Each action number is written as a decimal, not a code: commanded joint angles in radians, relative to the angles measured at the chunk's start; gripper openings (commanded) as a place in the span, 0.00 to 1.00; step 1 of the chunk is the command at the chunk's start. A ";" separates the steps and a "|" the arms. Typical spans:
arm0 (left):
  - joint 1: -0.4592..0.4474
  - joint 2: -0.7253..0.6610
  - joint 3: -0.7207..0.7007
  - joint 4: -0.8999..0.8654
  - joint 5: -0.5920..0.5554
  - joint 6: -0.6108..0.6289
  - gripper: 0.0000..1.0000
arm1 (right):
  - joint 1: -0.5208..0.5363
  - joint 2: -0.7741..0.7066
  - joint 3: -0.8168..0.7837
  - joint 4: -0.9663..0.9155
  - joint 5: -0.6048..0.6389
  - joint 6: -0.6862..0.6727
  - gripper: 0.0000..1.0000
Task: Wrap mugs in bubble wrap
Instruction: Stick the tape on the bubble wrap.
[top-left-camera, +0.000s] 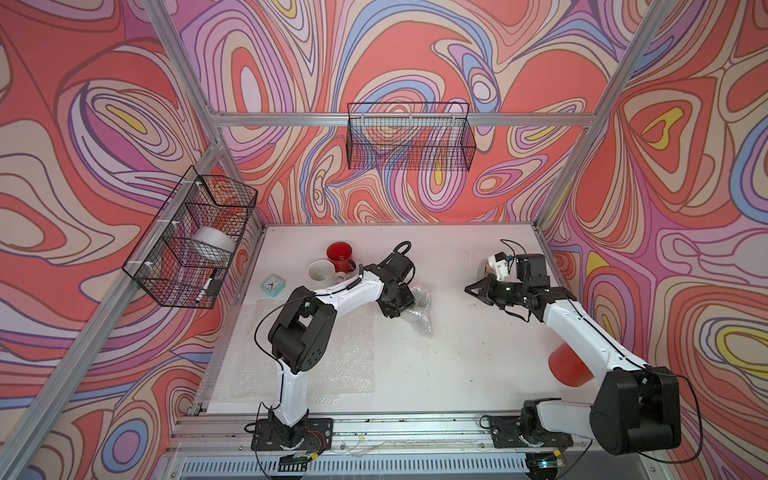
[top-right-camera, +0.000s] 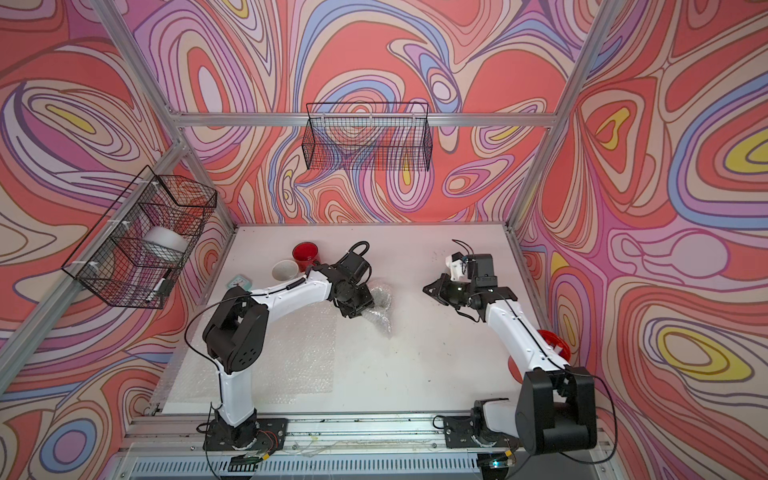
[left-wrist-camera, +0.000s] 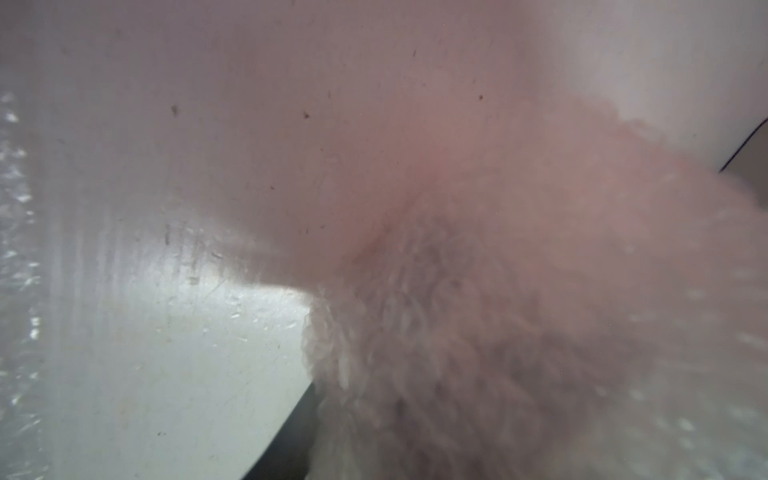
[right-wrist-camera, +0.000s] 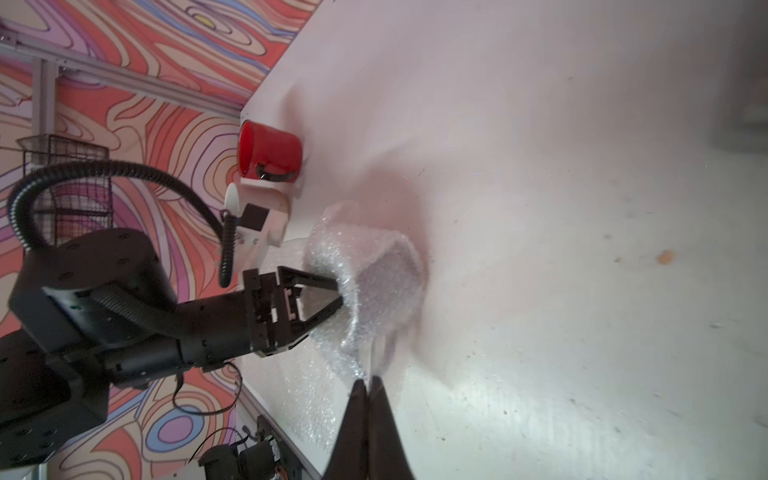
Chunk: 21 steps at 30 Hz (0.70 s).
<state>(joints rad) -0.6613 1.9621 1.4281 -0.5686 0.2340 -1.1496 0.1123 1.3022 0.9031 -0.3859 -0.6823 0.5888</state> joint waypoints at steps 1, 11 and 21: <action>-0.010 0.001 -0.042 0.018 0.005 -0.066 0.45 | 0.083 0.024 0.013 0.117 -0.026 0.098 0.00; -0.012 -0.010 -0.037 0.020 0.007 -0.070 0.46 | 0.200 0.199 0.079 0.269 -0.010 0.121 0.00; -0.012 -0.015 -0.043 0.017 0.004 -0.070 0.46 | 0.200 0.319 0.157 0.308 -0.045 0.097 0.00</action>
<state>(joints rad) -0.6632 1.9537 1.4113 -0.5396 0.2432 -1.2015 0.3088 1.6012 1.0397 -0.1081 -0.7044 0.6964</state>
